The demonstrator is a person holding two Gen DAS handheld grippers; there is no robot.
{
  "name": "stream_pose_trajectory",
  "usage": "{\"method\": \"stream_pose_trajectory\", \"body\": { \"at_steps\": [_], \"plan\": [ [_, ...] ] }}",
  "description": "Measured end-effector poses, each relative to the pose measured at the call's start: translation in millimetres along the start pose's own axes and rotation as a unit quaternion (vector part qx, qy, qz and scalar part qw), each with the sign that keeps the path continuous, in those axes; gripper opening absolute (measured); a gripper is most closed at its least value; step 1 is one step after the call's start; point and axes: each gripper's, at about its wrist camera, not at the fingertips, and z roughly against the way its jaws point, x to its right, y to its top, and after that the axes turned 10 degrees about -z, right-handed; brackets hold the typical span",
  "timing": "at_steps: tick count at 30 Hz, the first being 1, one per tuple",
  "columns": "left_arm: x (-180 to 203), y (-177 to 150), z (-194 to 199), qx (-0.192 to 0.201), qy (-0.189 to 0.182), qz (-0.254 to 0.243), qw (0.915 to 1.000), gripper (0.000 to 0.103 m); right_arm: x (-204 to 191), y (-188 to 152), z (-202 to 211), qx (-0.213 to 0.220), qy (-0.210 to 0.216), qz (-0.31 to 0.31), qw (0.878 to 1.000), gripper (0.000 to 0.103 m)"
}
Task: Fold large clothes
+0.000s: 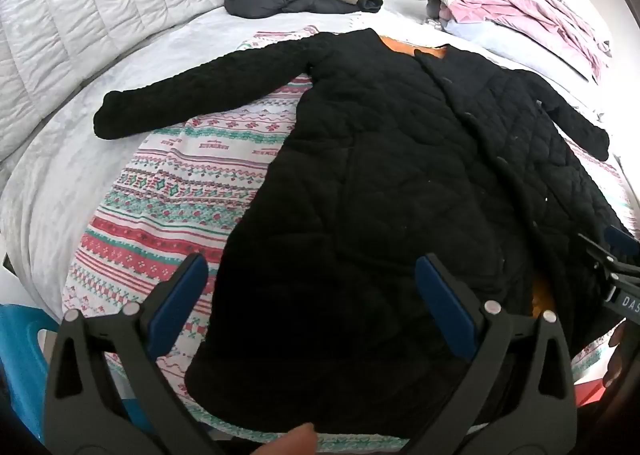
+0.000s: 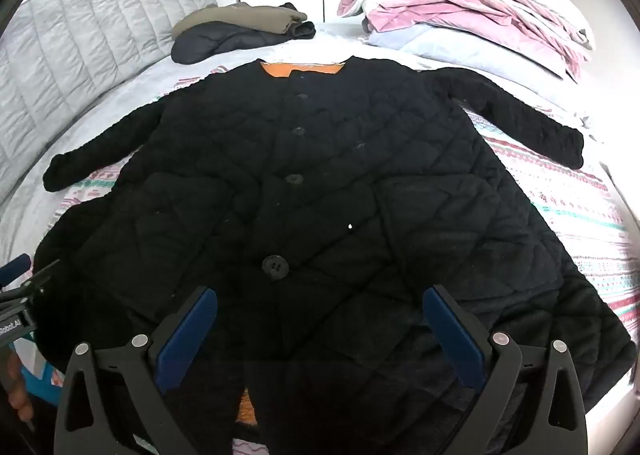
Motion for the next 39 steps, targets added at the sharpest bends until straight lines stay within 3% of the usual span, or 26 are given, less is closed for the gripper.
{"method": "stream_pose_trajectory", "body": {
  "at_steps": [5,9,18,31,39],
  "plan": [
    [-1.6,-0.6,1.7,0.004,-0.002,0.005,1.0,0.103,0.9,0.0,-0.7,0.001,-0.002,-0.002,1.0,0.103],
    [-7.3,-2.9,7.9,0.031,-0.012,0.013,0.9993,0.103,-5.8,-4.8,1.1,-0.002,0.011,0.001,1.0,0.103],
    [-29.2,-7.7,13.3,0.043,-0.025,-0.019,0.9986,0.103,-1.9,-5.5,20.6,0.039,0.039,-0.004,0.998,0.103],
    [-75.5,-15.9,9.7,0.034,-0.083,-0.008,0.996,0.103,-37.5,-6.0,19.2,0.012,0.136,-0.001,0.991,0.103],
    [-116.7,-20.0,2.7,0.022,-0.105,0.038,0.9936,0.103,-46.6,-7.8,20.9,-0.007,0.168,0.007,0.986,0.103]
  ]
}}
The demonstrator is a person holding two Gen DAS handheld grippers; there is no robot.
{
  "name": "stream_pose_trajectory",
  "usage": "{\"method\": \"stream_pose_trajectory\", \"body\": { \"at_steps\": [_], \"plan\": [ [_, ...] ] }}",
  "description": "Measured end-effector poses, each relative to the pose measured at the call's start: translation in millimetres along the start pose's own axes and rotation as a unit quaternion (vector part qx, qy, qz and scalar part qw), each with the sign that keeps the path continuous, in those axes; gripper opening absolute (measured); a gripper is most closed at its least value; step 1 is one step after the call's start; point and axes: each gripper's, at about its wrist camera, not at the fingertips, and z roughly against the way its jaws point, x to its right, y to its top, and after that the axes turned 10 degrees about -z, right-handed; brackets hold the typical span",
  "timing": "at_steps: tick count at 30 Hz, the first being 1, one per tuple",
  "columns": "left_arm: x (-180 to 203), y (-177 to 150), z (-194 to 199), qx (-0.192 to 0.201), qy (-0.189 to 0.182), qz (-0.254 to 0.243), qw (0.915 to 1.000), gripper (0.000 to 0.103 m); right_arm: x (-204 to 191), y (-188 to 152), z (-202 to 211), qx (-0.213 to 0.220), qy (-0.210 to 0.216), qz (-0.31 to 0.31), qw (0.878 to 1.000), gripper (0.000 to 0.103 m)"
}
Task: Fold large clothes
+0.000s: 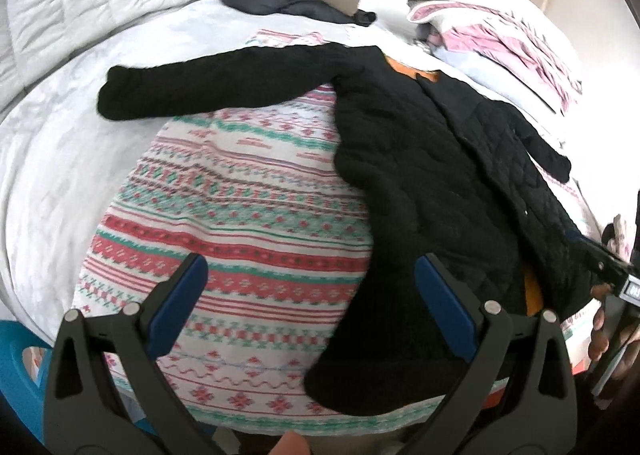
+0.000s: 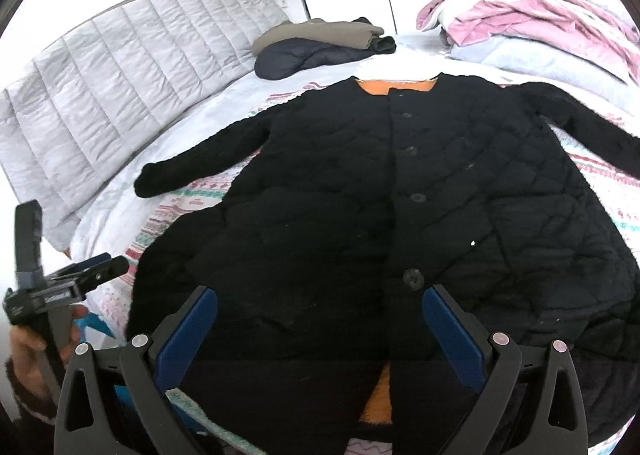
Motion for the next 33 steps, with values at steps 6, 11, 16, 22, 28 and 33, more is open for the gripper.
{"method": "stream_pose_trajectory", "body": {
  "at_steps": [6,11,16,22,28,33],
  "plan": [
    [-22.4,0.4,-5.2,-0.005,-0.035,0.025,0.9991,0.103,26.2,-5.1,-7.4,-0.048,0.027,-0.048,0.997,0.103],
    [-12.3,4.2,-35.8,-0.036,-0.074,0.007,0.9966,0.103,38.8,-15.9,-23.1,-0.094,0.043,-0.076,0.992,0.101],
    [-1.1,7.7,-62.4,-0.049,-0.131,0.005,0.9902,0.101,43.0,-23.3,-38.2,-0.11,0.023,-0.083,0.99,0.099],
    [13.2,13.5,-67.8,-0.038,-0.163,-0.018,0.9858,0.099,24.2,-31.9,-43.6,-0.118,-0.013,-0.042,0.992,0.099],
    [16.3,17.8,-73.8,-0.053,-0.199,-0.045,0.9776,0.085,15.5,-50.1,-44.6,-0.154,0.01,-0.034,0.987,0.089],
    [26.0,17.6,-64.2,-0.049,-0.231,-0.057,0.97,0.085,6.5,-62.4,-64.4,-0.169,-0.046,0.008,0.985,0.084]
  ]
}}
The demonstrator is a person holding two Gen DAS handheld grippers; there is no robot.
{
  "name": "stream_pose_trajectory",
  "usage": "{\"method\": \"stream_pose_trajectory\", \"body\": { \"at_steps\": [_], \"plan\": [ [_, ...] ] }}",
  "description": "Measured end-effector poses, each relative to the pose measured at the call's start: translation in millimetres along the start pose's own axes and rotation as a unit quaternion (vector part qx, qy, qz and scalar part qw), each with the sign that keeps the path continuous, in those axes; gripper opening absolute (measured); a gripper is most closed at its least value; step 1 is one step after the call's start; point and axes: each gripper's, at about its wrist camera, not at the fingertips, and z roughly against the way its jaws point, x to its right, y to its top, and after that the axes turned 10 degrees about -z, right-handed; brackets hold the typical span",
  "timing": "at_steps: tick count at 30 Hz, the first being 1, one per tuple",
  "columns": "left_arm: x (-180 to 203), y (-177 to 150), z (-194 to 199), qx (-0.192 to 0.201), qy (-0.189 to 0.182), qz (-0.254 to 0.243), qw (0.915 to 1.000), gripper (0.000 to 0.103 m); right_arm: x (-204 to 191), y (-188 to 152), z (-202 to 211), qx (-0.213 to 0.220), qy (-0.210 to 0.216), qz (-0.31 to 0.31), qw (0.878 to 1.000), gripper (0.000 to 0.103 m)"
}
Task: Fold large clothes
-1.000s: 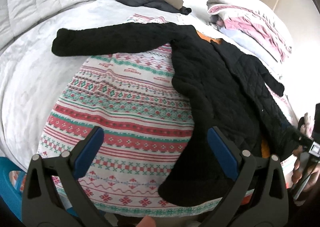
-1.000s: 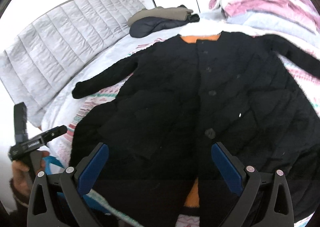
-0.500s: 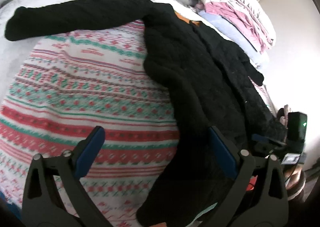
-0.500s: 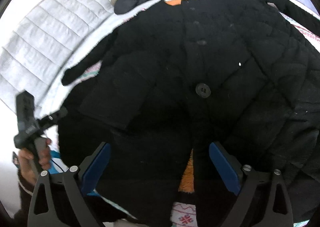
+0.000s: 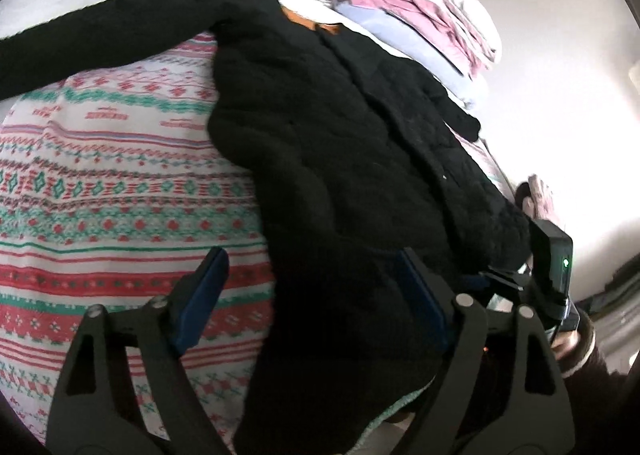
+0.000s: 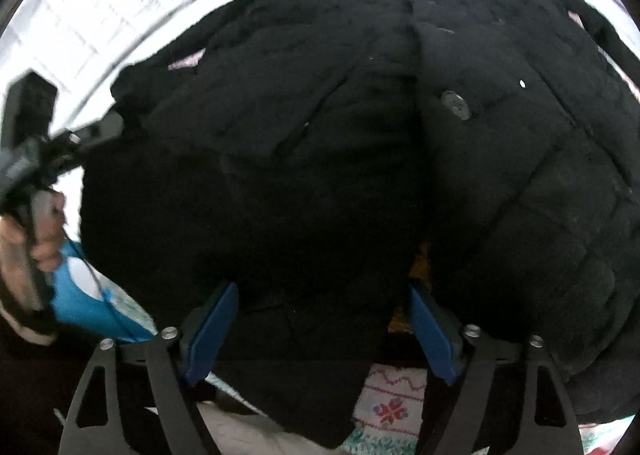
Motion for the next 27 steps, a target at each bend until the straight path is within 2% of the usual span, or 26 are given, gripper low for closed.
{"method": "stream_pose_trajectory", "body": {
  "at_steps": [1,2,3,4,5,7,11,13,16,18,21,23,25,27],
  "plan": [
    [4.9,-0.6,1.1,-0.001,0.001,-0.011,0.9999,0.085,-1.2,-0.3,0.0,0.002,-0.002,0.002,1.0,0.077],
    [7.8,-1.1,2.2,0.0,0.002,-0.018,0.9998,0.085,-3.8,-0.7,0.6,0.004,-0.001,0.006,1.0,0.063],
    [9.9,-1.5,2.8,0.0,0.003,-0.022,0.9997,0.085,-5.9,-0.9,1.8,0.009,-0.005,0.009,1.0,0.054],
    [13.4,-1.8,5.5,0.002,0.004,-0.03,0.9995,0.085,-5.1,0.4,4.4,0.011,0.008,0.008,1.0,0.021],
    [16.5,-2.2,9.4,0.007,0.004,-0.038,0.9992,0.085,-1.9,2.8,10.0,0.01,0.03,-0.003,0.999,0.018],
    [18.5,-3.5,16.2,0.014,0.005,-0.046,0.9988,0.085,-0.7,3.9,28.2,0.036,0.027,-0.004,0.999,0.016],
    [14.5,-7.8,28.8,0.025,0.005,-0.04,0.9989,0.085,4.6,8.3,90.6,0.122,0.012,-0.004,0.993,0.015],
    [11.3,-10.0,29.2,0.023,0.001,-0.035,0.9991,0.085,14.5,9.4,111.4,0.145,0.001,-0.008,0.989,0.015],
    [11.0,-13.3,20.2,0.01,-0.004,-0.03,0.9995,0.085,23.9,17.3,124.4,0.161,-0.022,-0.024,0.986,0.015],
    [13.7,-16.0,14.0,0.003,-0.012,-0.028,0.9995,0.085,28.5,23.1,116.0,0.142,-0.015,-0.033,0.989,0.017],
    [13.2,-23.9,-7.8,-0.036,-0.035,-0.012,0.9987,0.085,33.7,11.7,112.6,0.113,0.022,-0.033,0.993,0.027],
    [15.3,-30.0,-18.1,-0.056,-0.044,-0.007,0.9974,0.079,35.7,2.6,125.8,0.113,0.043,-0.032,0.992,0.034],
    [20.8,-37.7,-28.7,-0.081,-0.058,-0.008,0.995,0.069,47.4,-6.4,154.1,0.137,0.055,-0.033,0.988,0.039],
    [28.7,-41.3,-30.2,-0.085,-0.047,-0.021,0.995,0.067,73.4,-16.9,183.3,0.171,0.039,-0.043,0.984,0.059]
  ]
}}
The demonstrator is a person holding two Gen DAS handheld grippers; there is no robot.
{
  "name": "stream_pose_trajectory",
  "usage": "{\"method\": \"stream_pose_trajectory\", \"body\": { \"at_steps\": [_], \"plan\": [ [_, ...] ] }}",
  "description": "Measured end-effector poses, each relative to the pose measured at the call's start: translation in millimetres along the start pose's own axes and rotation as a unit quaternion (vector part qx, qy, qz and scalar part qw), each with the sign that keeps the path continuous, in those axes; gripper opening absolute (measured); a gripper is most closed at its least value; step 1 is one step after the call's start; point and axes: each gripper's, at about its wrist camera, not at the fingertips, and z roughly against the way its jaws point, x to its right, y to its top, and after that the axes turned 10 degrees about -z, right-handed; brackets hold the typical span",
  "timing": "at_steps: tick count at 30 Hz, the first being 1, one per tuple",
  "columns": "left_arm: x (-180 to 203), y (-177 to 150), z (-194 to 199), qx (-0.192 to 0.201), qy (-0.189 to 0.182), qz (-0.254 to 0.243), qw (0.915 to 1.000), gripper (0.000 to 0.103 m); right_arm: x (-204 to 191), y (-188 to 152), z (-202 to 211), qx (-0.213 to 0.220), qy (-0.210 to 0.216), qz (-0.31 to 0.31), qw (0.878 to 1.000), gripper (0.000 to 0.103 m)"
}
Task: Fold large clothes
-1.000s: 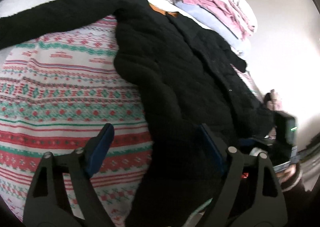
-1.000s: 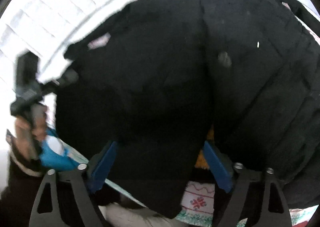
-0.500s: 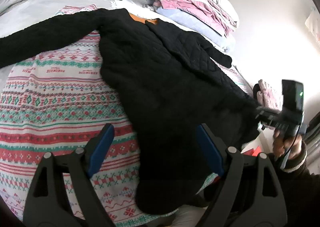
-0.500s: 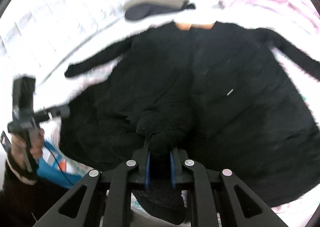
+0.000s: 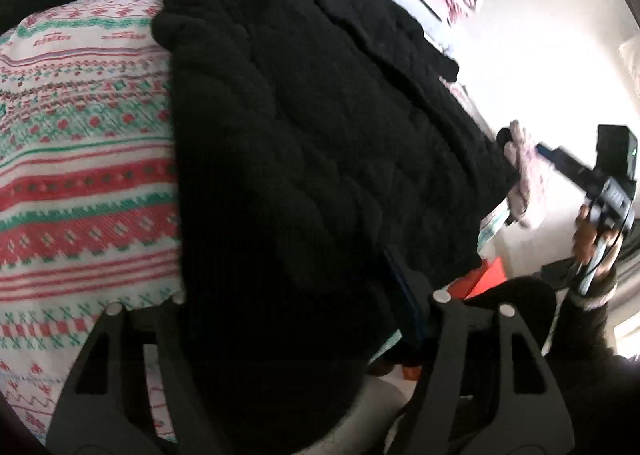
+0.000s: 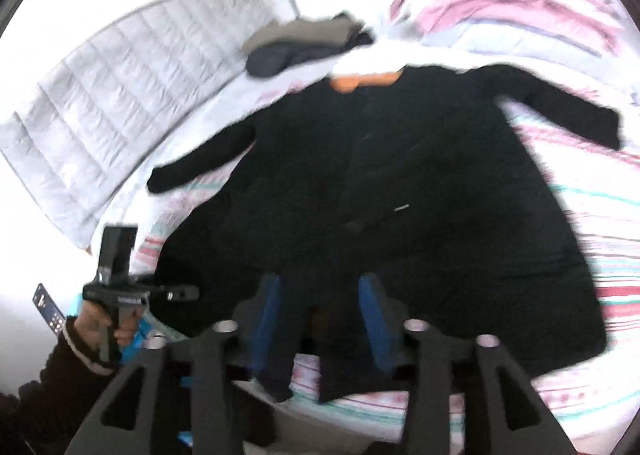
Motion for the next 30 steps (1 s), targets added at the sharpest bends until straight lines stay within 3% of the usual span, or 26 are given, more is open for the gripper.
{"method": "stream_pose_trajectory", "body": {
  "at_steps": [1,2,7,10,12,15,17,18,21,26,29,30],
  "plan": [
    [3.4,-1.0,0.2,0.0,0.006,-0.005,1.0,0.063,13.5,1.8,9.6,0.015,-0.012,-0.006,1.0,0.077],
    [5.7,-2.9,0.6,-0.001,0.01,-0.007,0.9999,0.061,33.1,1.5,19.6,0.03,-0.03,-0.015,0.999,0.085],
    [9.1,-11.6,11.2,0.006,0.008,0.018,0.9998,0.035,150.4,-2.2,24.9,0.029,-0.089,-0.108,0.99,0.085],
    [8.9,-11.7,14.5,0.012,0.007,0.033,0.9994,0.025,209.4,-5.9,9.2,0.01,-0.079,-0.163,0.983,0.085],
    [14.2,-7.2,10.2,0.012,0.006,0.047,0.9988,0.017,232.0,-9.6,-9.7,-0.012,-0.035,-0.206,0.978,0.085],
    [22.7,-1.7,14.3,0.023,0.012,0.05,0.9984,0.013,222.9,-12.3,-40.4,-0.041,0.053,-0.228,0.971,0.077],
    [32.5,5.2,29.4,0.052,-0.005,0.054,0.9972,0.012,200.8,-7.2,-52.3,-0.061,0.069,-0.204,0.975,0.027],
    [35.9,8.0,37.0,0.063,-0.01,0.056,0.9964,0.011,187.1,-2.4,-51.1,-0.061,0.062,-0.193,0.977,0.02],
    [45.8,22.5,74.9,0.118,-0.029,0.063,0.9906,0.011,157.9,18.3,-24.1,-0.03,0.077,-0.172,0.982,0.017],
    [45.5,39.7,129.1,0.173,-0.048,0.086,0.98,0.01,107.1,57.4,52.1,0.026,0.092,-0.153,0.984,0.015],
    [38.4,36.8,140.8,0.168,-0.035,0.111,0.9788,0.012,94.1,60.7,75.4,0.037,0.07,-0.146,0.986,0.016],
    [34.1,31.5,135.5,0.145,-0.004,0.118,0.9824,0.014,91.8,55.9,74.0,0.032,0.04,-0.137,0.989,0.016]
  ]
}}
